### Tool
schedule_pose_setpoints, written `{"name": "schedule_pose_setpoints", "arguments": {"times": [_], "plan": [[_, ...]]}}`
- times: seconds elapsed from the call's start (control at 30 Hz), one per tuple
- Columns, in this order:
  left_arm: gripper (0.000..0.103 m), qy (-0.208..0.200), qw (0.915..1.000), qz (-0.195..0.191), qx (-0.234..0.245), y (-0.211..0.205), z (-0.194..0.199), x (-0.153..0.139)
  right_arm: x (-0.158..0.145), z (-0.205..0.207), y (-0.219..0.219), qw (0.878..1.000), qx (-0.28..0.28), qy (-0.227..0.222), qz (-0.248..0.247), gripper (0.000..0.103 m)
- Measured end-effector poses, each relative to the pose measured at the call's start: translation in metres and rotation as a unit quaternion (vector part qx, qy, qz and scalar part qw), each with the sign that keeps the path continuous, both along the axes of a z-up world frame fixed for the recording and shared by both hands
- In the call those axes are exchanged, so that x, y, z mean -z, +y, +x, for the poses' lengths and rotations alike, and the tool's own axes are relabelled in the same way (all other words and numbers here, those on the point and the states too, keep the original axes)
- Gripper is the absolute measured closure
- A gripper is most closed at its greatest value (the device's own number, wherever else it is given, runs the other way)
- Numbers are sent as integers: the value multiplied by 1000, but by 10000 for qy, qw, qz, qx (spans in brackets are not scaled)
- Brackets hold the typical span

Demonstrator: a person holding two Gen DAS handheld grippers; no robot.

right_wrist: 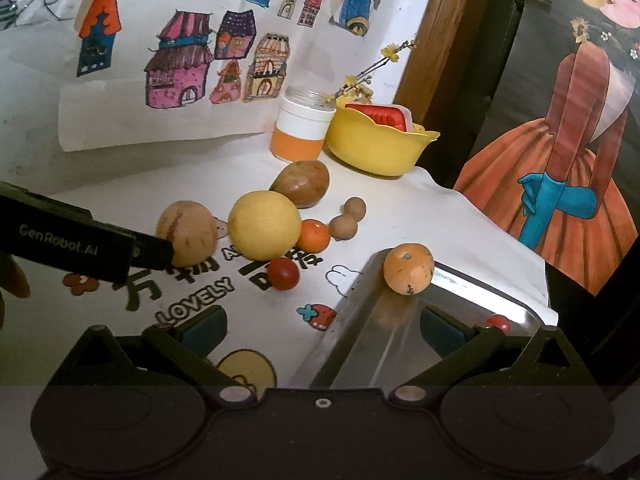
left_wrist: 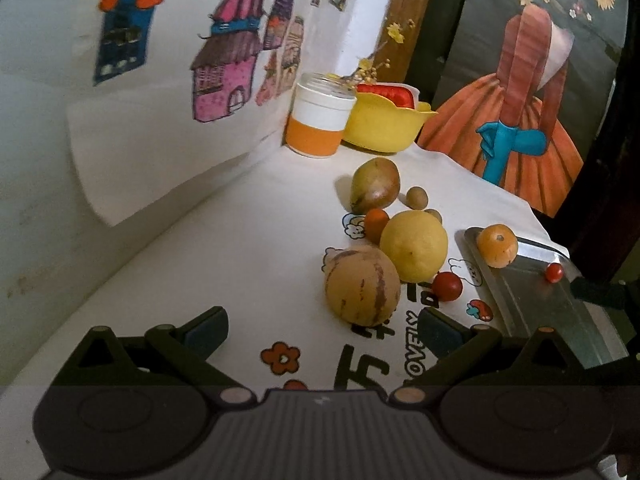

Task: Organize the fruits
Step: 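Grasp a speckled brown round fruit with the left tool while the right tool grasps a cherry tomato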

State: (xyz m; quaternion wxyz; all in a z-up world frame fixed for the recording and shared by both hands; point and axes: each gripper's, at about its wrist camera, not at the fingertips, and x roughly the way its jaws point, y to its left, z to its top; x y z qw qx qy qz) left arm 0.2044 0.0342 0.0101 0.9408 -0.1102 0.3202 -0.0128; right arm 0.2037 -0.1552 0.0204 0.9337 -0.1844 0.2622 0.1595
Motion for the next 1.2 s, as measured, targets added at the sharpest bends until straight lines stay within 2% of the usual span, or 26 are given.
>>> {"name": "schedule_pose_setpoints", "arguments": {"times": [0.27, 0.43, 0.7, 0.83, 0.9, 0.93, 1.2], "plan": [[0, 42, 10000, -10, 57, -7, 18, 3, 8, 18, 2, 9996, -272, 89, -71, 1], [0, 51, 9999, -55, 106, -10, 26, 4, 10, 29, 3, 9986, -448, 263, 101, 10], [1, 15, 9995, -271, 182, -9, 34, 3, 9, 40, 11, 9976, -650, 241, -35, 27], [9, 39, 9993, -300, 203, -9, 37, 4, 12, 47, 17, 9958, -822, 404, -73, 37], [13, 18, 9994, -278, 206, -10, 37, 4, 14, 50, 21, 9948, -898, 454, -165, 52], [16, 15, 9993, -295, 215, -9, 38, 4, 14, 51, 23, 9943, -939, 454, -200, 55], [34, 21, 9992, -264, 301, -12, 39, 4, 15, 56, 29, 9928, -1074, 482, -199, 67]]}}
